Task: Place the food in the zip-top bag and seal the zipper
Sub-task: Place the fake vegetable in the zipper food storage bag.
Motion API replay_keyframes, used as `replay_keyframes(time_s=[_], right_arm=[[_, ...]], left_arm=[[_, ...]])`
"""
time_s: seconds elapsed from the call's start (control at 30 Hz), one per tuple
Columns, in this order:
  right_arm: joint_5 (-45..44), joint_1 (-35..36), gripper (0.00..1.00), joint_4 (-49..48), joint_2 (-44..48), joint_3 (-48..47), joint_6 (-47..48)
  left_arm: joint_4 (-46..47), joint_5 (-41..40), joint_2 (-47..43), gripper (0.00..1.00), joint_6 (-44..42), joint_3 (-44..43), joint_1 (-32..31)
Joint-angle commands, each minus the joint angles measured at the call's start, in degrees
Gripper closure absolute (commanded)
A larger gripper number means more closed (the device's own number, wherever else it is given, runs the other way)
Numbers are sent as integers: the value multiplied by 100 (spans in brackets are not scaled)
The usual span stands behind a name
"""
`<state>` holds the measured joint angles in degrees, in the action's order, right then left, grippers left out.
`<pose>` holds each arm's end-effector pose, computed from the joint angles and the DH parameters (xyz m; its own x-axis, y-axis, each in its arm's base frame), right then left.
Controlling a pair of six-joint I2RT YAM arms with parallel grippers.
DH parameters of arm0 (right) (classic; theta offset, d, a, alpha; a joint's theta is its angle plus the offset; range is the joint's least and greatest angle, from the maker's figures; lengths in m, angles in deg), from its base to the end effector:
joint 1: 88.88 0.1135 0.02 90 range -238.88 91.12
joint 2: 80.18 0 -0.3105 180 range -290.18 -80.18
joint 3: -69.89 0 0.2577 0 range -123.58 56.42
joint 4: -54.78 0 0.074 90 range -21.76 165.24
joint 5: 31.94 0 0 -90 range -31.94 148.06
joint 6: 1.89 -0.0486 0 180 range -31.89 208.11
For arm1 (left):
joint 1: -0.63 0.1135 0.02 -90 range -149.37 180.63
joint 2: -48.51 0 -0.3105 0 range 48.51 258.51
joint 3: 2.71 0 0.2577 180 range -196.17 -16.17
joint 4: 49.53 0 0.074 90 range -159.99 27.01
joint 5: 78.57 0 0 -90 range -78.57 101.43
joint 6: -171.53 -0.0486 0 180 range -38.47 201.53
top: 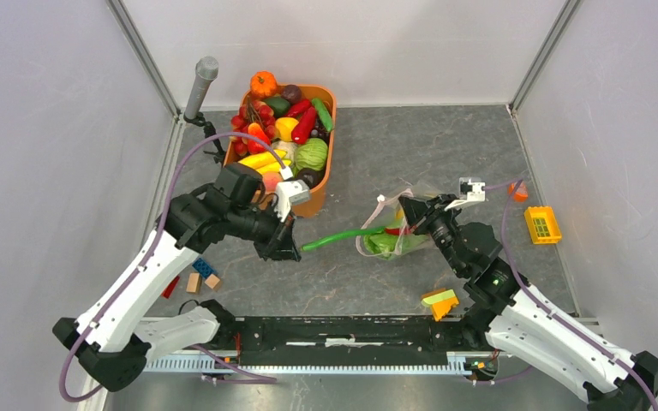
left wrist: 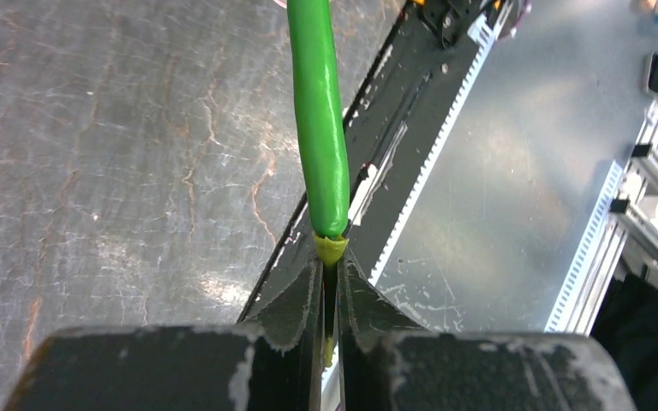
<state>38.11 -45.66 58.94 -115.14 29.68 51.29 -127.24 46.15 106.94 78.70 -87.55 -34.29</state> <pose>0.1147 0.0850 0.3173 -0.2257 0.5610 -0.7965 -0.3246 0.7276 0.6044 0.1149 -0.1140 0.4037 -0.6015 0.4694 -0.6464 0.7932 0.4475 -0.4131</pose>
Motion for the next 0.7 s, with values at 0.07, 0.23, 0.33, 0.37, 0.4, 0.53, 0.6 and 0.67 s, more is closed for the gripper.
replay_keyframes(time_s=[0.07,0.23,0.33,0.37,0.4,0.53,0.6,0.67], right_arm=[[110,-10,95,-364,-15,-110,-19],[305,-8,95,-402,-32,-99,21],[390,-15,95,-413,-28,-94,43],[435,-16,95,-433,-31,-94,51],[475,-11,95,-454,-33,-94,69],[783,-20,95,-663,-58,-85,152],[1004,-15,95,-808,-85,-86,224],[1195,-18,96,-926,-127,-94,285]], left_arm=[[447,-490,236,98,346,-229,-511],[1491,-793,280,98,956,-27,-573],[1977,-665,421,98,1230,109,-644],[2072,-651,495,98,1271,123,-693],[2140,-647,601,98,1301,129,-750],[2198,-798,1034,98,1319,26,-1004],[2250,-893,1231,98,1352,-66,-1090],[2348,-1005,1411,98,1417,-149,-1169]])
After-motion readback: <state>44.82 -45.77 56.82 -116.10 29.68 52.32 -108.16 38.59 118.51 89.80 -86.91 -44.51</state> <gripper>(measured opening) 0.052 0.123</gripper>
